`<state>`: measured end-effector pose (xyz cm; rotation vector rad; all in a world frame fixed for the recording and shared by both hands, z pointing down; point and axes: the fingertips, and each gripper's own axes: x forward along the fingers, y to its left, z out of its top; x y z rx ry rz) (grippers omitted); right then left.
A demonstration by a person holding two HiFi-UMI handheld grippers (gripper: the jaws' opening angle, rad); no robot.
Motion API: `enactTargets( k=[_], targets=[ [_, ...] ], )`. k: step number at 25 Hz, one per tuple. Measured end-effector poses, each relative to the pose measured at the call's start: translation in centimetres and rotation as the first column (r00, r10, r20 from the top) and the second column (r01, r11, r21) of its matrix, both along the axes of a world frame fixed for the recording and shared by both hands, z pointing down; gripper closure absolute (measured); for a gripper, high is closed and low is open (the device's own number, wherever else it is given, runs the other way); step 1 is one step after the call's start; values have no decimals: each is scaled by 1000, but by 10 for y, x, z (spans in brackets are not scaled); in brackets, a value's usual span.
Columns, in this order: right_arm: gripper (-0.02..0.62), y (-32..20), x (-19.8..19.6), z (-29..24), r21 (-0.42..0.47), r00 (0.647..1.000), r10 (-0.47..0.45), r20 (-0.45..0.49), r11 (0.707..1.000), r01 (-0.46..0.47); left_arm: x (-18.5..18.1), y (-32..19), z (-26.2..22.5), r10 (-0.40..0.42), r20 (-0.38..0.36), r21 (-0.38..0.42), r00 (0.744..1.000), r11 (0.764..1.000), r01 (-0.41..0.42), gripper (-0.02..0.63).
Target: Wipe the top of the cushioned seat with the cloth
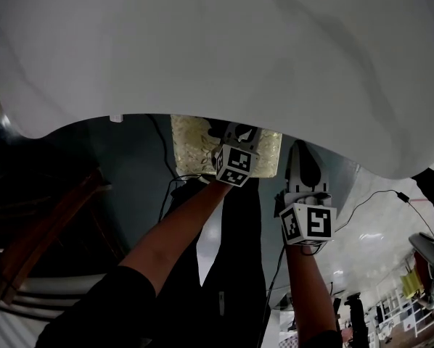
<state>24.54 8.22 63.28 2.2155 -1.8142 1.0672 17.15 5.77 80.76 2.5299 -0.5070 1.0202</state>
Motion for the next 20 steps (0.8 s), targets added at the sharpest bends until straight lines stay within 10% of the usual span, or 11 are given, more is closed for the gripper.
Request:
enactTargets(
  k=[20],
  targets=[
    [557, 15, 25, -2, -8, 998, 55, -2, 998, -55, 60, 40, -7, 107, -21, -62, 994, 992, -108, 549]
  ],
)
